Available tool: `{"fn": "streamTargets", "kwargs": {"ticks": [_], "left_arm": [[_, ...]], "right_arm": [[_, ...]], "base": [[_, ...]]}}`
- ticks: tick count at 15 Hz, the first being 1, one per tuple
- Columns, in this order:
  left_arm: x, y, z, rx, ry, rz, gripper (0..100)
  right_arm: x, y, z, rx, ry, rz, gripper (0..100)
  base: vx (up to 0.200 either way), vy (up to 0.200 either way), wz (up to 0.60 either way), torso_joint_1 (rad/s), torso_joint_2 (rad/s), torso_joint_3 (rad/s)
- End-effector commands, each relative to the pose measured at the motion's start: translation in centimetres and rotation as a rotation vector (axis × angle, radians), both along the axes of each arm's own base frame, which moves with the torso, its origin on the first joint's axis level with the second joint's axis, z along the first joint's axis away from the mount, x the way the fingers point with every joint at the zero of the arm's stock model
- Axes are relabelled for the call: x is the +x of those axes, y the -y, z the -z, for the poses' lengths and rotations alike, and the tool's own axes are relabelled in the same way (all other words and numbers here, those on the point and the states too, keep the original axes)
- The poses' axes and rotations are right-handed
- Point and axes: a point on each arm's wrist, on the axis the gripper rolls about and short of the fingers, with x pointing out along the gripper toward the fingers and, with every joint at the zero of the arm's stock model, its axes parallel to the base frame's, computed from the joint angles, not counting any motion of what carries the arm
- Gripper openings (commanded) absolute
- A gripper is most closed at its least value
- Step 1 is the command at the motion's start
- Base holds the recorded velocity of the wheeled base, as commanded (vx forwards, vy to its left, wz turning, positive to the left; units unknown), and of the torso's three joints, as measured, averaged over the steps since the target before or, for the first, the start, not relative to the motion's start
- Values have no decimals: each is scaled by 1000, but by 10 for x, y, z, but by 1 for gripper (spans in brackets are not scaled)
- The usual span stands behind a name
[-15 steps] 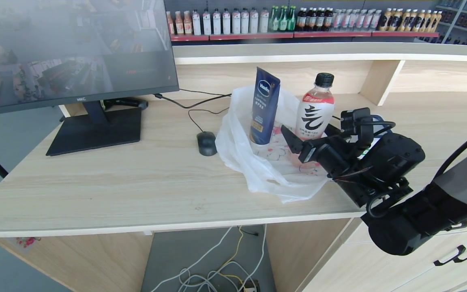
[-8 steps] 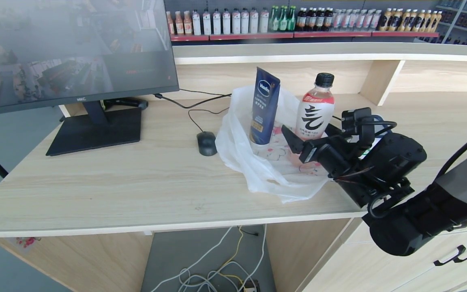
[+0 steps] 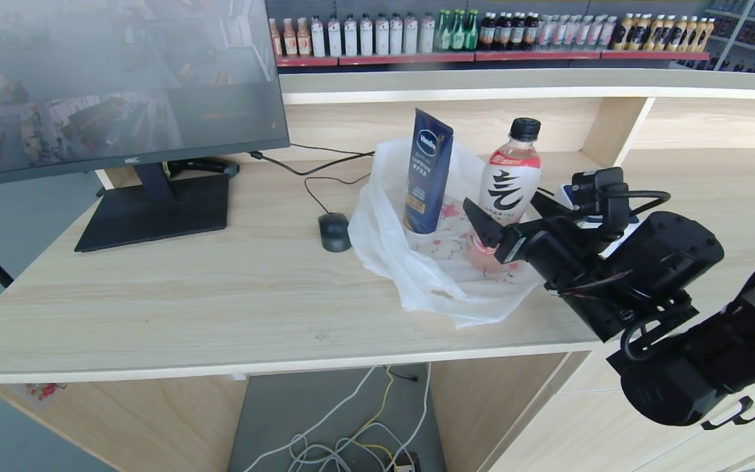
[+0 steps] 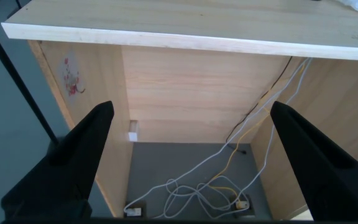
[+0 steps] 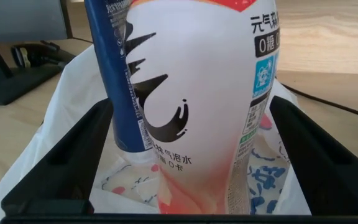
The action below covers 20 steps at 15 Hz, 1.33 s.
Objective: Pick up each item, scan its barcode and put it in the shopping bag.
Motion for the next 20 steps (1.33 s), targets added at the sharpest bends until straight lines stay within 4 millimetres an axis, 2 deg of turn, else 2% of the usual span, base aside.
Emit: {"fn": "streamTargets", "kwargs": {"ticks": [1, 2, 5, 11, 14, 16, 18, 20], "left_arm": [[0, 0, 0, 0, -1, -2, 100], [0, 0, 0, 0, 1, -2, 100], [0, 0, 0, 0, -1, 0, 100], [0, 0, 0, 0, 1, -2, 100], [0, 0, 0, 0, -1, 0, 100], [0, 0, 0, 0, -1, 0, 100], [0, 0, 0, 0, 1, -2, 100], [0, 0, 0, 0, -1, 0, 100]], "right_arm": [[-12, 5, -12, 11, 26, -1, 100], [-28, 13, -21, 17, 38, -1, 100], [-75, 34, -30, 14, 38, 0, 100], [-174, 87, -12, -9, 9, 45, 100], [-215, 104, -19, 41, 121, 47, 100], [-235, 113, -29, 109, 215, 82, 100], [-252, 120, -17, 67, 121, 82, 100], [-275, 130, 9, 9, -35, 75, 100]], "base": [[0, 0, 0, 0, 0, 0], [0, 0, 0, 0, 0, 0], [0, 0, 0, 0, 0, 0], [0, 0, 0, 0, 0, 0], [0, 0, 0, 0, 0, 0], [0, 0, 0, 0, 0, 0], [0, 0, 0, 0, 0, 0], [0, 0, 0, 0, 0, 0]]}}
